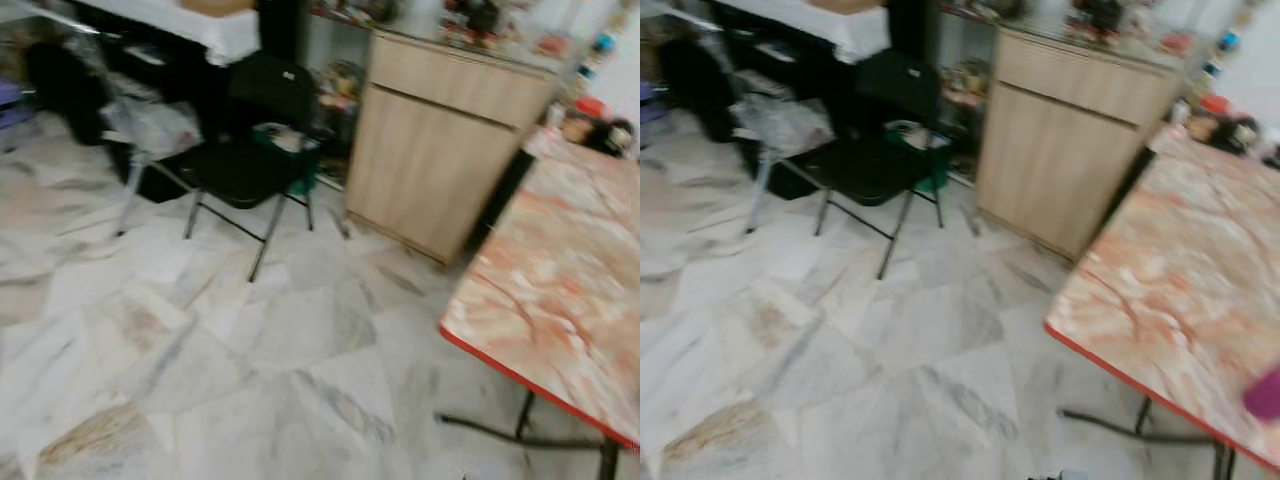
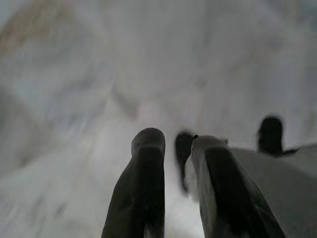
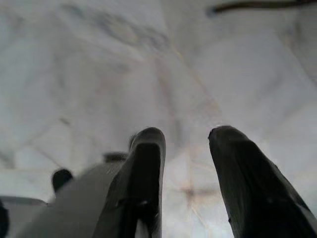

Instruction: Setting the table

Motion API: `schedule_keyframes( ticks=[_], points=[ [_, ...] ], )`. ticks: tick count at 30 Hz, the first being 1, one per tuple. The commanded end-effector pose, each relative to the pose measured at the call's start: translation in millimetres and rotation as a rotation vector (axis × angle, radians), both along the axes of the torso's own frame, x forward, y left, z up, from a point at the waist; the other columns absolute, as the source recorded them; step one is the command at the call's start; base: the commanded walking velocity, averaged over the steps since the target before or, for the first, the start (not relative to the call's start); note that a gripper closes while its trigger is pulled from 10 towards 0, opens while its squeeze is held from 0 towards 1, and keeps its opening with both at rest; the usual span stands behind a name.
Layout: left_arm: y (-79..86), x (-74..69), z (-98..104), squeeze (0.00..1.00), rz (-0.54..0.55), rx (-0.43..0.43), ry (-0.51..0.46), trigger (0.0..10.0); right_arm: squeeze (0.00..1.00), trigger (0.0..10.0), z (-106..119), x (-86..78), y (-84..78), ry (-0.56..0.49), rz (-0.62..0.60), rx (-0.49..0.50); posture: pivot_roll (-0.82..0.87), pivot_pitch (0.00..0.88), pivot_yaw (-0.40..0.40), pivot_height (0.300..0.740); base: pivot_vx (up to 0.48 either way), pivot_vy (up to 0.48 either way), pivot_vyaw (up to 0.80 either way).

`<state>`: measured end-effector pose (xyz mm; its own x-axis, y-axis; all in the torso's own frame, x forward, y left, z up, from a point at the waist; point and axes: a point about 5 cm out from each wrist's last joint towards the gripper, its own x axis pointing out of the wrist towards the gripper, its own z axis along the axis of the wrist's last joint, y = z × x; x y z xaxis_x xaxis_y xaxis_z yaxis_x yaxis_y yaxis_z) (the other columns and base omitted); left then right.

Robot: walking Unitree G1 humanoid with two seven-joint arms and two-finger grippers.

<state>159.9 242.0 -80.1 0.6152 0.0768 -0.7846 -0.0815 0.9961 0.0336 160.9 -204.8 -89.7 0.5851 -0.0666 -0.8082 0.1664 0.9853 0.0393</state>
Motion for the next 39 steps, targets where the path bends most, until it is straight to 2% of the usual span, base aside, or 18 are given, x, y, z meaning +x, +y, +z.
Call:
schedule_keyframes(
  ticks=[1,14,28,32,36,39],
  points=[
    [-16.9,37.6,12,0.00,0.003,-0.050,-0.036,10.0,0.00,10.0,13,40.6,30.9,-0.030,-0.072,0.146,0.18,0.039,-0.091,0.740,0.000,0.000,-0.80],
    [-10.4,23.1,6,0.00,0.025,-0.050,-0.002,10.0,0.00,10.0,9,32.6,25.7,-0.010,-0.070,0.111,0.18,0.025,-0.082,0.740,0.000,0.000,-0.80],
    [-8.5,30.6,10,0.00,0.046,-0.065,-0.046,10.0,0.00,10.0,9,32.7,26.1,-0.016,-0.061,0.101,0.18,0.076,-0.080,0.740,0.000,0.000,-0.80],
    [-8.2,32.2,11,0.00,0.061,-0.070,-0.056,10.0,0.00,10.0,10,33.4,24.3,-0.033,-0.078,0.096,0.18,0.083,-0.081,0.740,0.000,0.000,0.00],
    [-7.6,33.6,12,0.00,0.025,-0.053,-0.054,10.0,0.00,10.0,11,33.9,23.9,-0.037,-0.075,0.097,0.18,0.087,-0.084,0.740,0.000,0.000,0.00],
    [-7.8,34.4,13,0.00,0.016,-0.046,-0.061,10.0,0.00,10.0,11,34.4,23.8,-0.040,-0.074,0.096,0.18,0.087,-0.086,0.740,0.000,-0.437,0.00]
  ],
)
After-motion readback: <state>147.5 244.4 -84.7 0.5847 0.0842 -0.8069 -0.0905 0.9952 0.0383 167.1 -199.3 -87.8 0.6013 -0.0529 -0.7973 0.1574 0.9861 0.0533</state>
